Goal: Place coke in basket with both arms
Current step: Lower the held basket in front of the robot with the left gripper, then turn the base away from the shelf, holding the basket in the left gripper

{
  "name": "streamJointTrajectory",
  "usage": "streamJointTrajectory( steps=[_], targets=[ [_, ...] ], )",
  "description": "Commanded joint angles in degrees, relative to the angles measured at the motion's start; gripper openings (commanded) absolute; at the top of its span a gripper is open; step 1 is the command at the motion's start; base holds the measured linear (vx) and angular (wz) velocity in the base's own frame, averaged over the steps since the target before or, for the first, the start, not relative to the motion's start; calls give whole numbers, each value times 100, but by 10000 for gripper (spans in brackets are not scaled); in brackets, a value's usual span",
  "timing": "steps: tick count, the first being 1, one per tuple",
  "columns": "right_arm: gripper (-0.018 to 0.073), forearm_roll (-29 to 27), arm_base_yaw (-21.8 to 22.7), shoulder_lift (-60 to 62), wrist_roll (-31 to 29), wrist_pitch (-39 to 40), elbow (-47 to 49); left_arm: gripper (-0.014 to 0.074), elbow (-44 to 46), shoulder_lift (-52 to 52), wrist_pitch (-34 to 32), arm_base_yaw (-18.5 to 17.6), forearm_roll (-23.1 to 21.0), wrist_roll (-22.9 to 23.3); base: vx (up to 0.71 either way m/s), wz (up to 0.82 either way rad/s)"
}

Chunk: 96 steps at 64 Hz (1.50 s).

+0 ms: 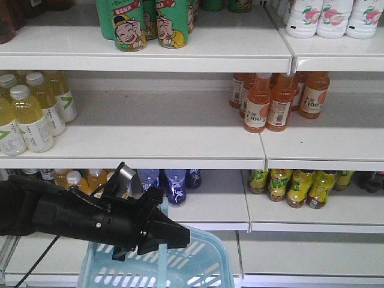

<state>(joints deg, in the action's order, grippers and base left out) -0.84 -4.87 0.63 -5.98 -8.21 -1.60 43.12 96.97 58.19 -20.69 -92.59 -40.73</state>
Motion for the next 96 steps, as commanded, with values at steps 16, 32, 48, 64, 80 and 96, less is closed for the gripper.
streamJointTrajectory(
  steps=[16, 32, 48, 64, 80, 96],
  targets=[
    [-10, 24, 9, 71, -13, 444, -47, -7, 137, -263, 378, -39, -321, -30, 0, 0],
    [-10, 24, 9, 71, -13, 444, -47, -7, 137, -263, 378, -39, -321, -30, 0, 0],
    [-10, 24, 9, 71, -13, 444, -47, -7, 137, -263, 378, -39, -316, -30, -1, -5],
    [-10, 24, 9, 71, -13, 444, -47, -7, 137, -263, 378, -39, -316, -30, -5, -27],
    [-10, 24, 9, 71, -13, 444, -47, -7, 137, -263, 378, -39, -316, -30, -7, -47],
    [-10, 24, 9, 71, -13, 444, -47, -7, 137, -263, 378, -39, -316, -30, -8, -45]
  ],
)
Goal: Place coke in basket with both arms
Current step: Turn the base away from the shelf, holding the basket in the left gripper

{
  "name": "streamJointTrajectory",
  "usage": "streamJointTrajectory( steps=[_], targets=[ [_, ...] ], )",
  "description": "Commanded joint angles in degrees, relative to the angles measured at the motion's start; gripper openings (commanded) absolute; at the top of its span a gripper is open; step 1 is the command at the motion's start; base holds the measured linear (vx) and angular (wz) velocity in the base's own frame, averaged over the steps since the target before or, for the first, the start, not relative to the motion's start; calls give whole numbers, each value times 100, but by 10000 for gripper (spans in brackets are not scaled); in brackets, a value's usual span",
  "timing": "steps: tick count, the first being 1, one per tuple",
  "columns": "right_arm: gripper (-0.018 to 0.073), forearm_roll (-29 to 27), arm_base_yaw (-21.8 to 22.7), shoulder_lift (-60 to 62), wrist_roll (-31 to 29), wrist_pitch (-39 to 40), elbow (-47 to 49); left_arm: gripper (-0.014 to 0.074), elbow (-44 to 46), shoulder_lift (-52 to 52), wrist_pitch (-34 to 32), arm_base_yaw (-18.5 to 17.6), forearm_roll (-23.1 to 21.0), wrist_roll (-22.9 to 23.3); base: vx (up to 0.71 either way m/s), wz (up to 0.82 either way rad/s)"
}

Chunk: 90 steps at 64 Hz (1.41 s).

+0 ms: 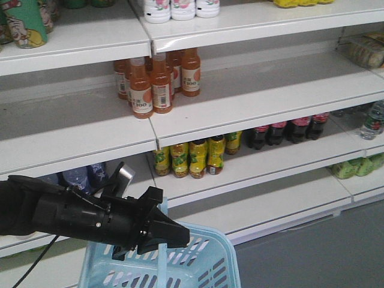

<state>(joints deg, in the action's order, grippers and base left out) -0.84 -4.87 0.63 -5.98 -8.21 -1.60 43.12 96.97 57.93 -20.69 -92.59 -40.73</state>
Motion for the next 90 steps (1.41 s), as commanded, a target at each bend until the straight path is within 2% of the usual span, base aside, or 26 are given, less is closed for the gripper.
streamJointTrajectory(
  steps=[1, 90],
  targets=[
    [-10, 24, 9, 71, -13, 444, -47, -7, 137, -263, 404, -39, -316, -30, -8, -43],
    [-10, 24, 9, 71, -13, 444, -47, -6, 137, -263, 404, -39, -316, -30, -6, -43]
  ],
)
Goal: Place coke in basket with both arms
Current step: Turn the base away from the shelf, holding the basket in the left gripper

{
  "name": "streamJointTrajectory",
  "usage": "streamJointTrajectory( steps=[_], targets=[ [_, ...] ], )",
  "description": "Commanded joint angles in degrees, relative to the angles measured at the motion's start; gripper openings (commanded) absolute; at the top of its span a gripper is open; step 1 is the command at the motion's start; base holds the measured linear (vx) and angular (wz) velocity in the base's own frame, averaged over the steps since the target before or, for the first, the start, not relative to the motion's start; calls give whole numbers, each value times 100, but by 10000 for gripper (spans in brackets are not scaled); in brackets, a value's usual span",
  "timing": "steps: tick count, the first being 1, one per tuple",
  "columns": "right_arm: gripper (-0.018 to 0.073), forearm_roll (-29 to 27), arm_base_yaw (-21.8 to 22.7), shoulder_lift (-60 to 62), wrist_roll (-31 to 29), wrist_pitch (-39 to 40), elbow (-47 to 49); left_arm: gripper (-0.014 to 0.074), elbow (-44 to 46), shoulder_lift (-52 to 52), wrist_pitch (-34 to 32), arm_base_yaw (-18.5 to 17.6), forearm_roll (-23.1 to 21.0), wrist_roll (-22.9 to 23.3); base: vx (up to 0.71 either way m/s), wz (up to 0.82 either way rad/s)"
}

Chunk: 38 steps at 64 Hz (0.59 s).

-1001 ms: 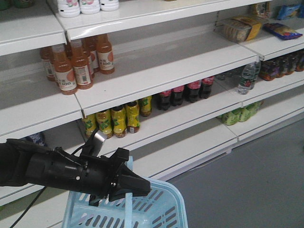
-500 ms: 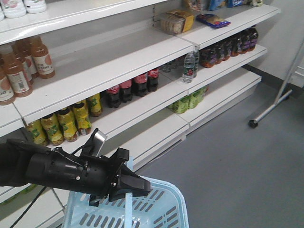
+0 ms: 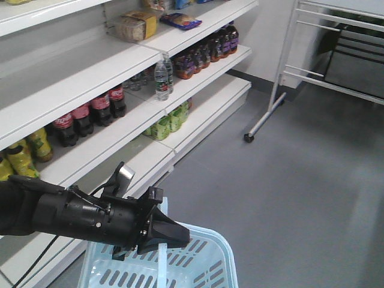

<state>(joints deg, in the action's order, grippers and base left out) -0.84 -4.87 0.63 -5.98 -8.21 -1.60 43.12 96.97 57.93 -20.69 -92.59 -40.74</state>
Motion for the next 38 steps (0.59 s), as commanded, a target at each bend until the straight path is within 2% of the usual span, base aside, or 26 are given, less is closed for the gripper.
streamJointTrajectory(
  steps=[1, 38],
  targets=[
    [-10, 24, 9, 71, -13, 444, -47, -6, 137, -263, 404, -39, -316, -28, -4, -46],
    [-10, 24, 9, 71, -13, 444, -47, -6, 137, -263, 404, -39, -316, -28, -4, -37]
  ],
)
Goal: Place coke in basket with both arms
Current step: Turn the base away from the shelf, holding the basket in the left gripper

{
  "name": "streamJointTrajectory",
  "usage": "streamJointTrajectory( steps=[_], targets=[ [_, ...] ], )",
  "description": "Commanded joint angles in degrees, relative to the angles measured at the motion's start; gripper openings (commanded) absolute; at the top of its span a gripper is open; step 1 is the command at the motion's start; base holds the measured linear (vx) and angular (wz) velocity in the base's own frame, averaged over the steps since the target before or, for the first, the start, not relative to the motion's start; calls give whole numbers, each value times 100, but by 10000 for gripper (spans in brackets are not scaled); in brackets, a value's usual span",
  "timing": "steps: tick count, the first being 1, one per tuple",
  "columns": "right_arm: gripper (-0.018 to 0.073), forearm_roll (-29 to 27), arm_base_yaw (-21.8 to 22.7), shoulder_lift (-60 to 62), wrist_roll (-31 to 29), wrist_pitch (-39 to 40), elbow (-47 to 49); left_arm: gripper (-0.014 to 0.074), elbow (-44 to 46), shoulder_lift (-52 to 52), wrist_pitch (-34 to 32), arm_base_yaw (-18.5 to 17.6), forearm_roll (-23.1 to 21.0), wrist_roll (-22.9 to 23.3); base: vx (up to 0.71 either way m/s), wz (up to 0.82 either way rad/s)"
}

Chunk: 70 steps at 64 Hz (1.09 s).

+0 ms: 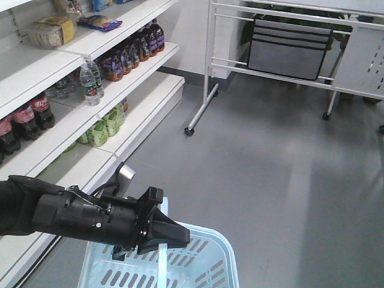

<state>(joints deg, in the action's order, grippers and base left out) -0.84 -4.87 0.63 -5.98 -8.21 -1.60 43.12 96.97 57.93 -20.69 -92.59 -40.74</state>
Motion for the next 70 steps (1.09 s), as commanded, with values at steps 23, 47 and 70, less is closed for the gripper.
streamJointTrajectory(
  steps=[23, 47, 70],
  targets=[
    [-10, 24, 9, 71, -13, 444, -47, -6, 137, -263, 404, -39, -316, -28, -4, -25],
    [-10, 24, 9, 71, -13, 444, -47, -6, 137, -263, 404, -39, -316, -28, -4, -31],
    [-10, 24, 9, 71, -13, 444, -47, -6, 137, -263, 404, -39, -316, -28, -3, -30]
  ],
)
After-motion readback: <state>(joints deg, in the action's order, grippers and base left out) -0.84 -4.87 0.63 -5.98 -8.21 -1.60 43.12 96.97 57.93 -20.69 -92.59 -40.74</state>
